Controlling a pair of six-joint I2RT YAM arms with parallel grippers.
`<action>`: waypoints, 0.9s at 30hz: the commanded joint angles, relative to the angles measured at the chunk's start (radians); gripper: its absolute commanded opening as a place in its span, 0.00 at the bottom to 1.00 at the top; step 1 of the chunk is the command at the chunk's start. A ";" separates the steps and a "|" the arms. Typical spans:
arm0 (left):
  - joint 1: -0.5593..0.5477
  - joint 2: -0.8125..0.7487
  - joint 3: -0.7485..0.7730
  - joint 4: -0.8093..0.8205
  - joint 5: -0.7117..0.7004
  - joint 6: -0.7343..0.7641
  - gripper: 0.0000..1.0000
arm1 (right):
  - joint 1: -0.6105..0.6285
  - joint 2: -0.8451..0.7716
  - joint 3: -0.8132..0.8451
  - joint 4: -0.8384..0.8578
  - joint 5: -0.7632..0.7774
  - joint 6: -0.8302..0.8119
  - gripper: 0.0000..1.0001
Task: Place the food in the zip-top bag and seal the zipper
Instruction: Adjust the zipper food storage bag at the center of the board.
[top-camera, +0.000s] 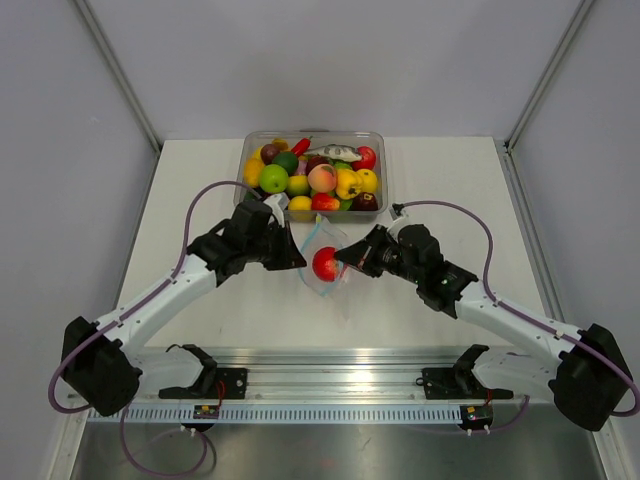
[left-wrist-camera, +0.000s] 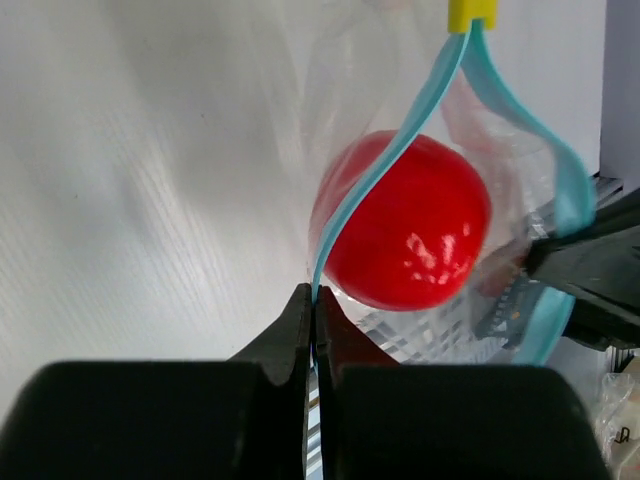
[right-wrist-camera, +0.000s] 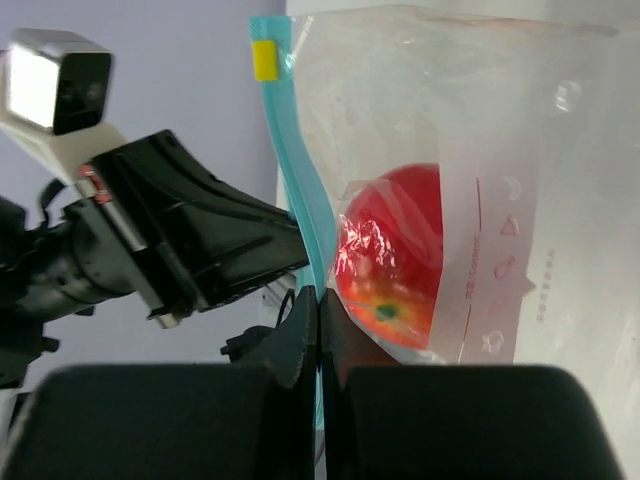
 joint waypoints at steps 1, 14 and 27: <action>-0.012 0.014 0.110 0.017 0.057 0.021 0.00 | -0.007 -0.009 0.134 -0.200 0.061 -0.076 0.00; -0.080 0.221 0.174 -0.037 0.047 0.078 0.00 | -0.011 0.015 0.158 -0.714 0.505 -0.193 0.00; -0.106 0.293 0.328 -0.079 0.162 0.168 0.17 | -0.011 -0.108 0.229 -0.817 0.519 -0.257 0.00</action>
